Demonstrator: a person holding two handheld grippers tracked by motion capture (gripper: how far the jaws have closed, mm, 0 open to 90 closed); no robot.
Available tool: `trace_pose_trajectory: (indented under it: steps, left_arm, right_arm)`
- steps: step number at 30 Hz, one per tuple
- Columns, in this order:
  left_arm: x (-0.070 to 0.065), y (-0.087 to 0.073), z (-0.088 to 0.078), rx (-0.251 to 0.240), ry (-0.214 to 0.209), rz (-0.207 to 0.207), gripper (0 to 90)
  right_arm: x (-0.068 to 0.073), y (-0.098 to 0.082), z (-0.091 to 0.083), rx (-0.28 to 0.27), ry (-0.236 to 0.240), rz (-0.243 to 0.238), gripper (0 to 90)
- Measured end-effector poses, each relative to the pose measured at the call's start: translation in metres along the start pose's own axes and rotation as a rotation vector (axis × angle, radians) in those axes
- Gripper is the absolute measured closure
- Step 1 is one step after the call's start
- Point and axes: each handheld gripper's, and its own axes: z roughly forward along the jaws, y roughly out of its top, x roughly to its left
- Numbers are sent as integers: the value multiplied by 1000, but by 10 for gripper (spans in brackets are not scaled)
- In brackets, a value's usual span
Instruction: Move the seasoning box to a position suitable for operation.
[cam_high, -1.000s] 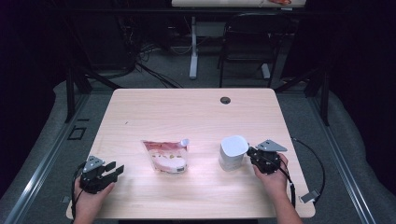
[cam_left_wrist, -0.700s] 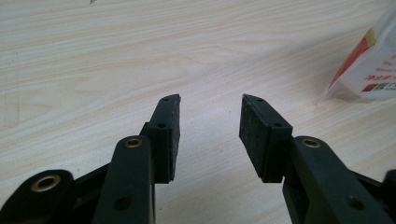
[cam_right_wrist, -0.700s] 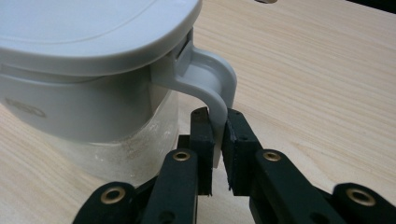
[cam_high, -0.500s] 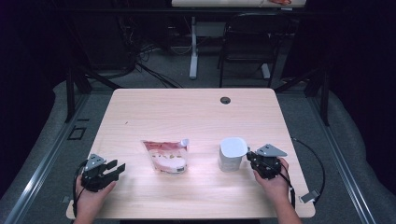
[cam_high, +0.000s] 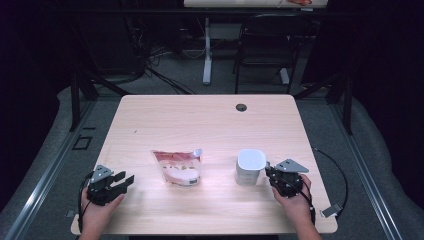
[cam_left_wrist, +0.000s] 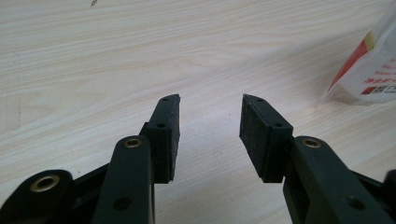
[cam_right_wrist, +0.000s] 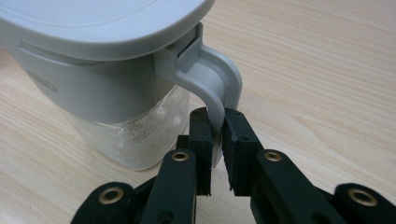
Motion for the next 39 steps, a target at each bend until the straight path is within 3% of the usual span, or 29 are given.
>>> trace_pose_trajectory:
  steps: [16, 39]
  left_arm:
    - [-4, 7, 9, -4, -20, 9, 573]
    - [-1, 4, 4, -13, -6, -4, 573]
  right_arm:
    - [8, -8, -15, 16, -2, 0, 803]
    - [18, -17, -33, 17, 76, -11, 827]
